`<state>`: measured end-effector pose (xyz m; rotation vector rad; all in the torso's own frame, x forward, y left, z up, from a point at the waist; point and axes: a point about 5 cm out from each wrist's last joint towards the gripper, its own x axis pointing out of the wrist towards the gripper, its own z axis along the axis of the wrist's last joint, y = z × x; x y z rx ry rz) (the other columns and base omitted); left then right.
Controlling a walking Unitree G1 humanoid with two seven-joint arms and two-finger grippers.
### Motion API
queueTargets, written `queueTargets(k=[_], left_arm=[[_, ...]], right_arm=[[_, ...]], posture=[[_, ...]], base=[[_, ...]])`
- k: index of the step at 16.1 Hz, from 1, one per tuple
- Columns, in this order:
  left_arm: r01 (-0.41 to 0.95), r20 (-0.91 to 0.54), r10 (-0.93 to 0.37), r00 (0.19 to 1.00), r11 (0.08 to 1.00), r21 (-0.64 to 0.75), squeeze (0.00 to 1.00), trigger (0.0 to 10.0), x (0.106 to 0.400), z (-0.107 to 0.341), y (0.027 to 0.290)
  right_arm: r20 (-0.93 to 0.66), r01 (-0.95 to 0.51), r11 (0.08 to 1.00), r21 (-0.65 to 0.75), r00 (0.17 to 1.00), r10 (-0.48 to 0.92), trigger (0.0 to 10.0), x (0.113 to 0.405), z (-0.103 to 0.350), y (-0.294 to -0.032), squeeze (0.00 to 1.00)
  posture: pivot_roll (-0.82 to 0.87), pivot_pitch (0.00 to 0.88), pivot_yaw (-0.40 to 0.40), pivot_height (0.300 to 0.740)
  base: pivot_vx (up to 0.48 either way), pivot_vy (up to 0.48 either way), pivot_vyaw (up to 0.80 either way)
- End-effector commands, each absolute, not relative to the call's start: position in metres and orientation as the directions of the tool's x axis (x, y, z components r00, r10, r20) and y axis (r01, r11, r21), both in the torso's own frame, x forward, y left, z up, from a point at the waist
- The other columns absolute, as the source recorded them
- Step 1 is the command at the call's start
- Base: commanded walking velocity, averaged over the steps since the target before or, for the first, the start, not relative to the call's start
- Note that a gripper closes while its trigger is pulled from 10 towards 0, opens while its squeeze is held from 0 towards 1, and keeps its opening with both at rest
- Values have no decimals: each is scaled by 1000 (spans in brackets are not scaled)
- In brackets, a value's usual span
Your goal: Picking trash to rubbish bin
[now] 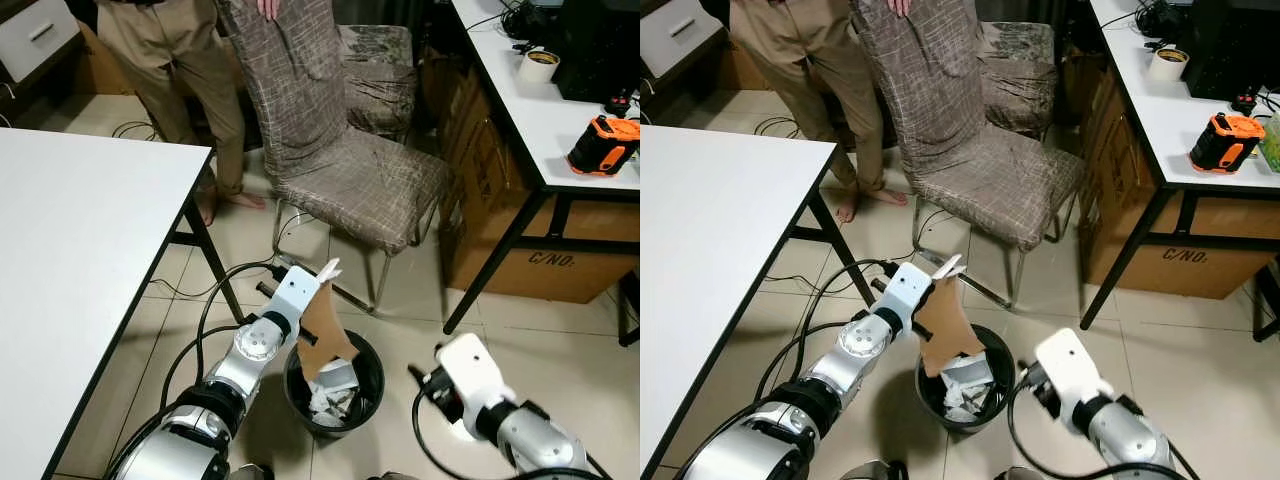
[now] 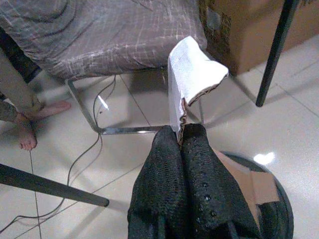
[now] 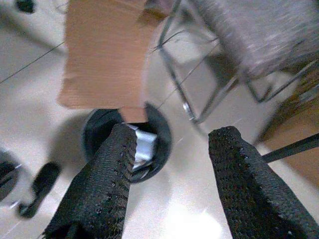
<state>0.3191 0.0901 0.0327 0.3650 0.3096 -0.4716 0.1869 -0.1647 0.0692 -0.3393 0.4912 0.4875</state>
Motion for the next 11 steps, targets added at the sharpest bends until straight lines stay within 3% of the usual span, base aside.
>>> queueTargets(k=[1, 2, 3, 4, 11], left_arm=[[497, -359, -388, 849, 817, 292, 169, 10000, 322, 36, 88], [496, -359, -389, 848, 820, 285, 169, 10000, 322, 36, 87], [500, -359, -393, 846, 820, 279, 486, 10000, 322, 36, 86], [504, -356, -400, 845, 818, 277, 1000, 10000, 322, 37, 84], [530, -340, -442, 830, 816, 233, 1000, 10000, 321, 38, 73]], right_arm=[[-522, -542, 822, -173, 759, 390, 10000, 185, 74, -162, 0], [-528, -550, 816, -179, 753, 392, 10000, 185, 75, -160, 0], [-532, -551, 814, -182, 752, 390, 10000, 185, 75, -160, 0], [-535, -548, 816, -187, 753, 383, 10000, 186, 76, -159, 0], [-548, -538, 819, -198, 754, 363, 10000, 189, 77, -162, 0]], posture=[[-197, 112, 36, 740], [-197, 114, 38, 740], [-197, 116, 38, 740], [-197, 118, 39, 740], [-190, 114, 48, 740]], base=[[0, 0, 0], [0, 0, 0], [0, 0, 0], [0, 0, 0], [0, 0, 0]])
